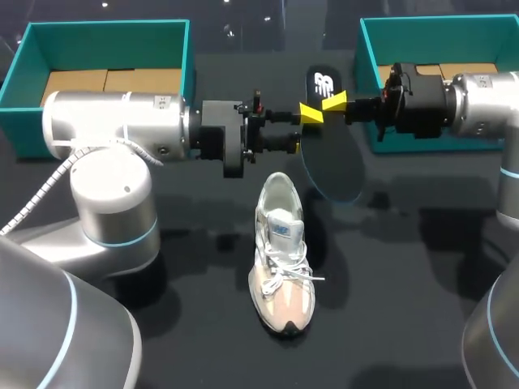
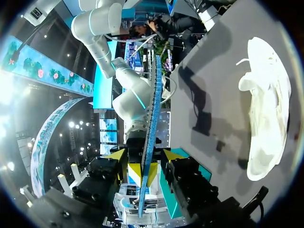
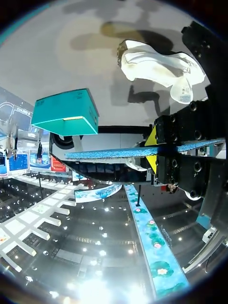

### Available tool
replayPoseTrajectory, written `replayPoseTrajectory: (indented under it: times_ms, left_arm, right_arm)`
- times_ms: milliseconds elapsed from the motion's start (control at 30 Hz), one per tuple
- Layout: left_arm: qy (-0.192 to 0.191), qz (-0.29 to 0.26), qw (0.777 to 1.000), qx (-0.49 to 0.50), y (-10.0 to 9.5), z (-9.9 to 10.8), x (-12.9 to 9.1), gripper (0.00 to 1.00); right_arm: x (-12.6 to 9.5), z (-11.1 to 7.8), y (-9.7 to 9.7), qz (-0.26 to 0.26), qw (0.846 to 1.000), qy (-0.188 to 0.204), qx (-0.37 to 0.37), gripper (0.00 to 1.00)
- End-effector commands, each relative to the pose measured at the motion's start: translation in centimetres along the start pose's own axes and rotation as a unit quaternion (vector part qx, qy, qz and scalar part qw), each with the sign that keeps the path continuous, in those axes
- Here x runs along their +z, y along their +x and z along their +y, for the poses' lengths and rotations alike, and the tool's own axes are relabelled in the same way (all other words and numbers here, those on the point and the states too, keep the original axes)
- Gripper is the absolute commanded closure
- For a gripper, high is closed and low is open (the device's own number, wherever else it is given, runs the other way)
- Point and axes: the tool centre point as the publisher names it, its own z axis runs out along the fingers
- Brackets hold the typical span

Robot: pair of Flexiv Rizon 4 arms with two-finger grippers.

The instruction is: Take the shoe out of the shoebox, open the shoe tongue, remove and reinsert the insole, then place the shoe into the shoebox

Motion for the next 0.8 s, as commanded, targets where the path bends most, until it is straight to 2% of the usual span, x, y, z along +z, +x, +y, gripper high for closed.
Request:
replayPoseTrajectory:
  times_ms: [33, 467, 500, 533, 567, 700, 733, 767, 800]
  left_arm:
    - [-0.002, 0.001, 1.0, 0.004, 0.1, 0.26, 0.67, 0.61]
    - [-0.013, 0.007, 1.0, 0.013, 0.76, -0.12, 1.29, 0.76]
    - [-0.016, 0.007, 1.0, 0.014, 0.83, -0.14, 1.36, 0.79]
    - [-0.02, 0.007, 1.0, 0.013, 0.89, -0.15, 1.42, 0.97]
    - [-0.023, 0.007, 1.0, 0.013, 0.94, -0.15, 1.46, 1.0]
    - [-0.029, 0.004, 1.0, 0.01, 0.96, -0.05, 1.31, 1.0]
    - [-0.03, 0.003, 0.999, 0.01, 0.9, -0.07, 1.14, 1.0]
    - [-0.031, 0.002, 0.999, 0.01, 0.84, -0.08, 0.98, 1.0]
    - [-0.034, 0.001, 0.999, 0.01, 0.79, -0.09, 0.74, 1.0]
  right_arm:
    - [0.24, 0.08, -0.03, -0.005, 1.0, 0.003, 0.005, 1.0]
    - [0.59, -0.31, -0.44, -0.002, 1.0, 0.002, 0.013, 1.0]
    - [0.62, -0.31, -0.47, -0.002, 1.0, 0.002, 0.013, 1.0]
    - [0.68, -0.29, -0.51, -0.002, 1.0, 0.002, 0.013, 1.0]
    - [0.74, -0.27, -0.54, -0.002, 1.0, 0.002, 0.013, 1.0]
    - [0.84, -0.21, -0.54, 0.002, 1.0, 0.0, 0.014, 1.0]
    - [0.76, -0.22, -0.54, 0.002, 1.0, 0.0, 0.014, 0.78]
    - [0.62, -0.3, -0.51, 0.002, 1.0, -0.001, 0.014, 0.52]
    - [0.43, -0.42, -0.43, 0.003, 1.0, -0.003, 0.012, 0.0]
